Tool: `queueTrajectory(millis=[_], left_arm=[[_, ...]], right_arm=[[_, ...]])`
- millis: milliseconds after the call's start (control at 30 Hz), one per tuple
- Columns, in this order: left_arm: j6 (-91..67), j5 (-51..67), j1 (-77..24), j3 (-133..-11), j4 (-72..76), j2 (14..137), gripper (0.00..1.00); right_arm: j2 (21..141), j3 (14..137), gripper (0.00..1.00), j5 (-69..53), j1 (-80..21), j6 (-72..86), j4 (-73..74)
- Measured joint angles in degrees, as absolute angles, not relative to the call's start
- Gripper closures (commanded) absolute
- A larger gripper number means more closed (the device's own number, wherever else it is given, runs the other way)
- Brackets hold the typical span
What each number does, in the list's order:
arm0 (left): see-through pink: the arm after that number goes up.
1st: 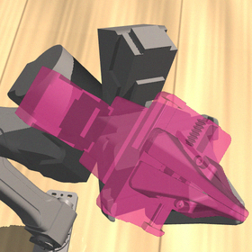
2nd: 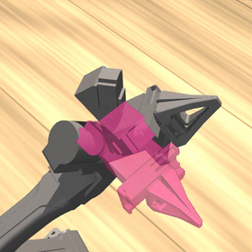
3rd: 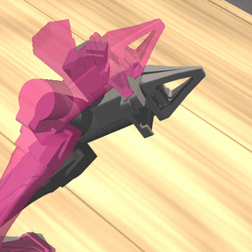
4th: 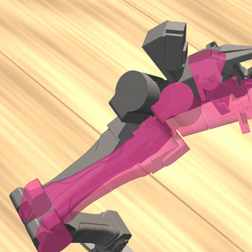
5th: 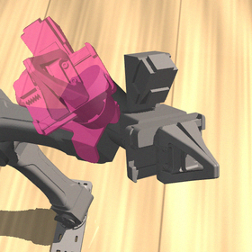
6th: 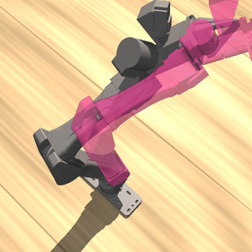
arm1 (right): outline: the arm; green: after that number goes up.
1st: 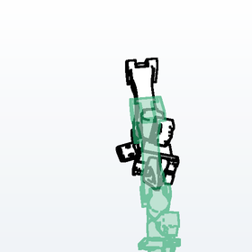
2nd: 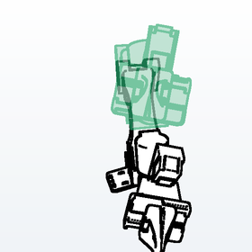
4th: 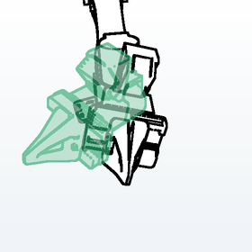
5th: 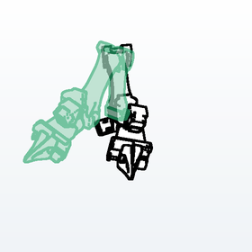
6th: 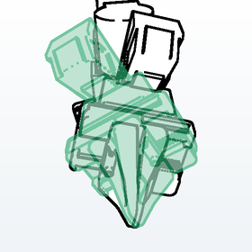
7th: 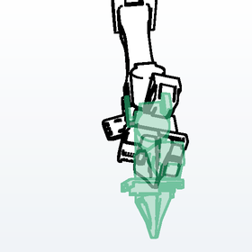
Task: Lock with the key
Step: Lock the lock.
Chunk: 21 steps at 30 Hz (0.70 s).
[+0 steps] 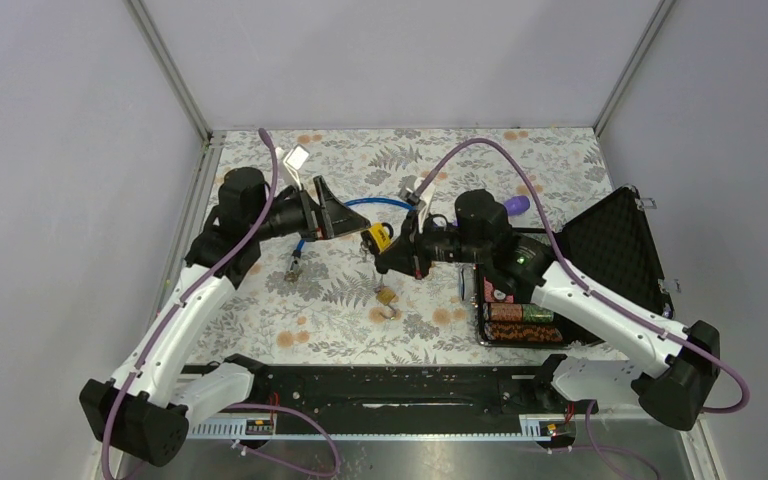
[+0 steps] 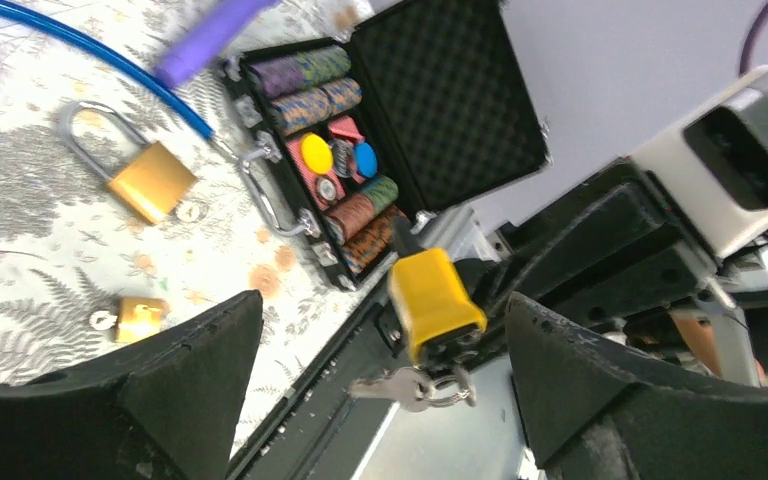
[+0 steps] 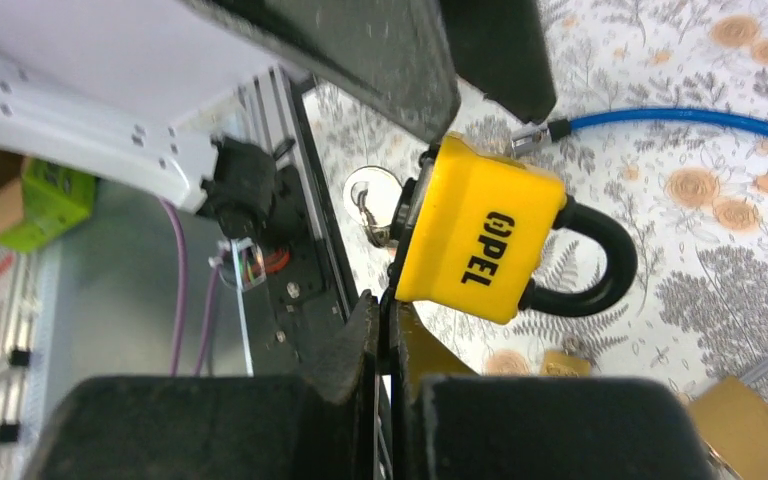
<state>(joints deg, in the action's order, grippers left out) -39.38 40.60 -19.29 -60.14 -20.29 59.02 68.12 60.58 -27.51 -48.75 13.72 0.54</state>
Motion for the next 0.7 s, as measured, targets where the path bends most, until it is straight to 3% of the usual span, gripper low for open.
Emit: queueTrajectory(millis=[267, 700], left_arm=[[-45.6, 49.8, -19.3, -54.8, -9.9, 59.1, 0.07], [-48.3, 52.7, -19.5, -50.1, -9.8, 62.9, 0.08]], right_arm=[[68.2, 61.9, 1.0, -29.7, -48.8, 0.1, 13.2], [72.6, 69.9, 1.0, -28.3, -52.1, -13.6, 23.4]])
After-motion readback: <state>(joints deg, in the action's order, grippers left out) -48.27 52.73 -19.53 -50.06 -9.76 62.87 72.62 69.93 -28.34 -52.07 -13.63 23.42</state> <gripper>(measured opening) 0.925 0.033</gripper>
